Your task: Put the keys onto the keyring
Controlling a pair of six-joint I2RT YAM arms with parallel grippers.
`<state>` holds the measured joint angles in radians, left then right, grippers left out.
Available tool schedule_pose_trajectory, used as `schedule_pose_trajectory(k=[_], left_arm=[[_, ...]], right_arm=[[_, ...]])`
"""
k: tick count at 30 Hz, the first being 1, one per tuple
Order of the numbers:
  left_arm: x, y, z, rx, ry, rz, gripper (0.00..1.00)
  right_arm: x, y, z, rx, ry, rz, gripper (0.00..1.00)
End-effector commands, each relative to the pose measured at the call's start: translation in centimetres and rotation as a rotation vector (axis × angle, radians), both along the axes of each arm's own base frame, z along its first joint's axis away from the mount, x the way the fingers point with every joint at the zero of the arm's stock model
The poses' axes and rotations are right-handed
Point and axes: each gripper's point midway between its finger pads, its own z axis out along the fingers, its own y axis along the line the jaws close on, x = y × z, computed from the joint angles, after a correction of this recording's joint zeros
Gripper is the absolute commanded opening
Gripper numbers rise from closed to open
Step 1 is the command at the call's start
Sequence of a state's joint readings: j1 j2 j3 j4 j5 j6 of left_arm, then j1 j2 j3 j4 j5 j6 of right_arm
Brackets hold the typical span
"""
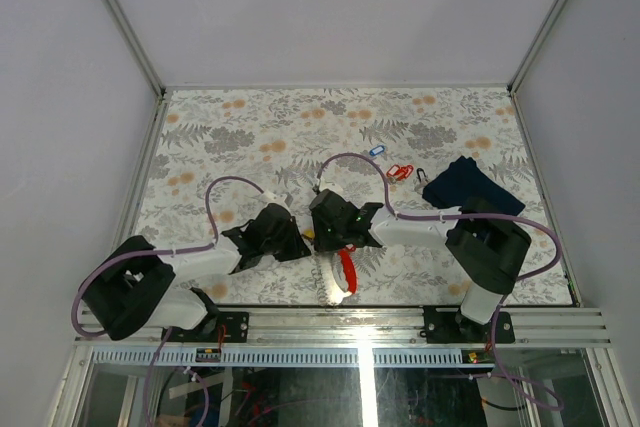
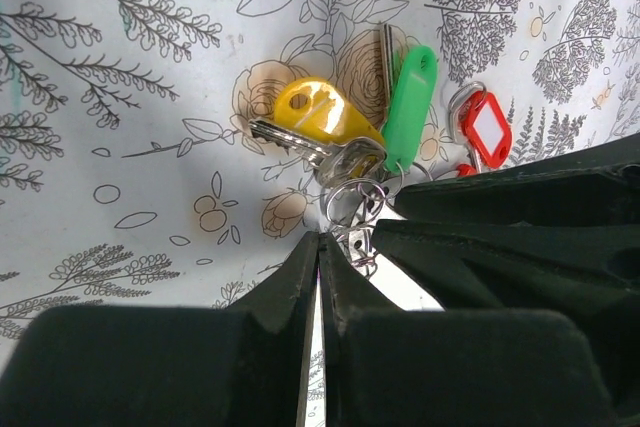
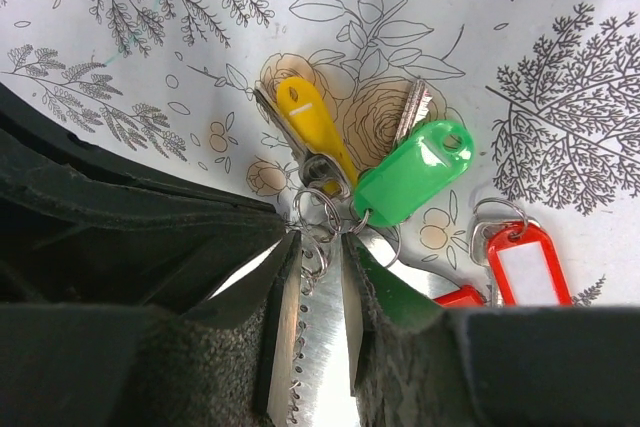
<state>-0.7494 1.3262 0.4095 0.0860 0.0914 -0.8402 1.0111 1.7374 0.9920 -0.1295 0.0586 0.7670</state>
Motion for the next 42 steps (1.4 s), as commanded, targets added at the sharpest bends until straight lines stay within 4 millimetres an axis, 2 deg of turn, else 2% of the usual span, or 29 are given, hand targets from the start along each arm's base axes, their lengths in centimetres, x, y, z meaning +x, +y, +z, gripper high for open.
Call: schedule_pose_trajectory(k=[1, 13, 18, 24, 30, 33, 34, 36, 42], left_arm=[[-0.6, 1.2, -1.8, 0.07, 0.034, -0.005, 0.0], [-0.8, 1.4, -2.3, 0.078, 0.043, -0.009, 0.0], [-0.9, 1.4, -2.5, 0.08, 0.048, -0.01, 0.0], [-1.0, 1.6, -2.7, 0.084, 0.049, -0.008, 0.0], [-1.1, 1.7, -2.8, 0.088, 0.053, -0.006, 0.0], [-1.1, 1.8, -2.9, 0.089, 0.052, -0.003, 0.0], [-1.2, 1.8, -2.9, 0.091, 0.053, -0.004, 0.0], [-1.2, 1.8, -2.9, 0.09, 0.052, -0.003, 0.0], [-1.2, 1.9, -3.0, 0.093, 0.054, 0.0, 0.0]], right_arm=[[0.9, 1.2, 0.4, 0.036, -0.004, 0.007, 0.29], [0.7, 1.5, -0.2, 0.047, 0.018, 0.017, 0.29], [0.7, 1.6, -0.1, 0.066, 0.018, 0.021, 0.23], [0.7, 2.5, 2.1, 0.158, -0.033, 0.064, 0.16], [1.1, 2.4, 3.8, 0.174, -0.084, 0.078, 0.15], [1.8, 1.5, 3.6, 0.124, -0.11, 0.058, 0.17], [2.0, 1.3, 4.5, 0.124, -0.13, 0.052, 0.18], [2.4, 0.8, 4.8, 0.098, -0.144, 0.047, 0.21], [2.8, 0.4, 4.6, 0.063, -0.143, 0.051, 0.25]])
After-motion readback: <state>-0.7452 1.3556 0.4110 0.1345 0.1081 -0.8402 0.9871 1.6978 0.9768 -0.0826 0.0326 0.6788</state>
